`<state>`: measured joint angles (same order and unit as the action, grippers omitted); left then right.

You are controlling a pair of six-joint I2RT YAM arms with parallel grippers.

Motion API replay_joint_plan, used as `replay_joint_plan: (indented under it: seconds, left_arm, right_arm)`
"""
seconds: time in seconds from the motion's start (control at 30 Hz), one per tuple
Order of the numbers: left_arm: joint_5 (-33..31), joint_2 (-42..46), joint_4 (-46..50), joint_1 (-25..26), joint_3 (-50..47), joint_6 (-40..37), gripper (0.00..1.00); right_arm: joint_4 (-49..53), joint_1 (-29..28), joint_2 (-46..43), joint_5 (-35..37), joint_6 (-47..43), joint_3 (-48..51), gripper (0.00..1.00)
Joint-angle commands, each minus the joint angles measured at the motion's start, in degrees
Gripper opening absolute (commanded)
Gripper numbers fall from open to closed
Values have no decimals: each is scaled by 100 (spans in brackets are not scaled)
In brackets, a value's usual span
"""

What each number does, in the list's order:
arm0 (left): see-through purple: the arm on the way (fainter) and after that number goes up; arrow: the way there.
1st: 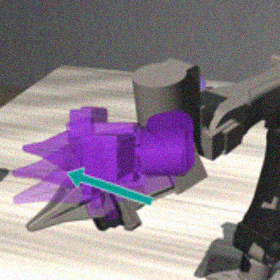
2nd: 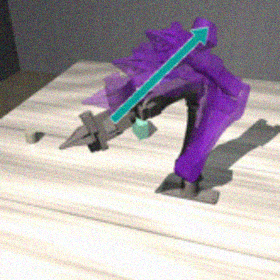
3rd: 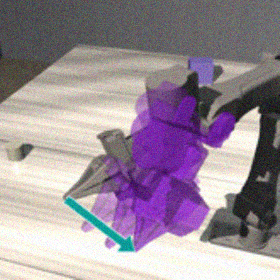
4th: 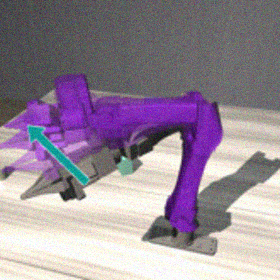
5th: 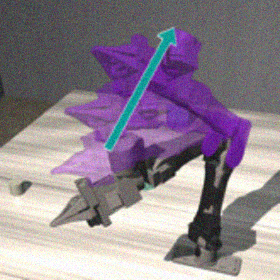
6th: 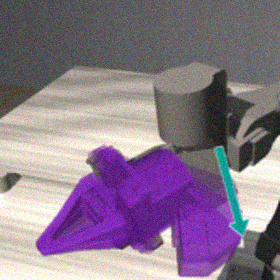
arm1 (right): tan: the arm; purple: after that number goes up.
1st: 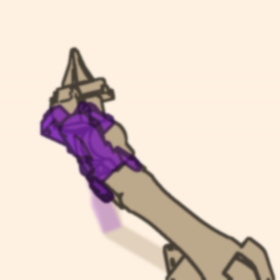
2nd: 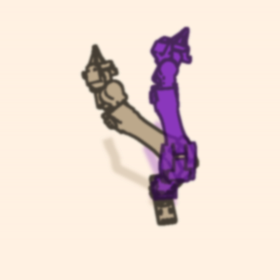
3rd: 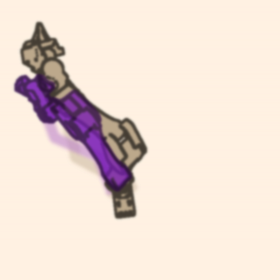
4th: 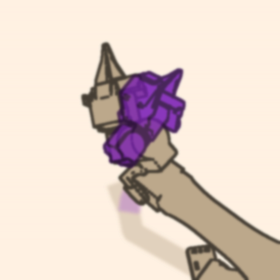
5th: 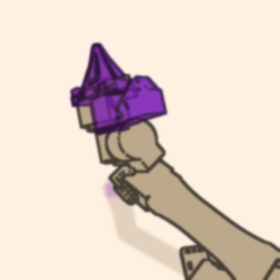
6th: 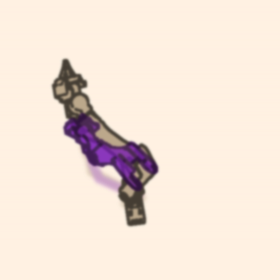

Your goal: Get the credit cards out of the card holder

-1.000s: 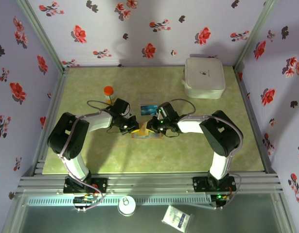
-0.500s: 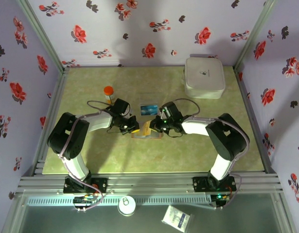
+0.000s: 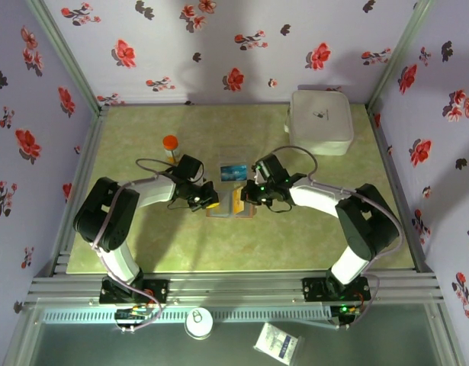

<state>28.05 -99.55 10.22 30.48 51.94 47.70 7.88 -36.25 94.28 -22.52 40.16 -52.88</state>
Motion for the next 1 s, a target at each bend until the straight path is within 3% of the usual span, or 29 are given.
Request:
replay_joint_plan:
  seconds: [0.0, 0.3, 0.63, 0.73, 0.97]
  left_arm:
    - [-18, 290, -71, -6, -55, 88, 0]
    - [-28, 562, -331, -143, -295, 178, 0]
    - [-64, 878, -363, -437, -704, 99, 0]
    - [-61, 935, -339, -535, -767, 52, 0]
    - [-56, 975, -345, -740, -865, 37, 0]
  right_arm:
    - [844, 39, -216, 276, -1050, -418, 2]
    - [2307, 64, 14, 1053, -3814, -1356, 1]
    - [3430, 92, 788, 1311, -6895, -2642, 0]
    - [3572, 141, 1015, 1451, -7464, -3065, 0]
    - [4309, 429, 1794, 853, -8223, -4388, 0]
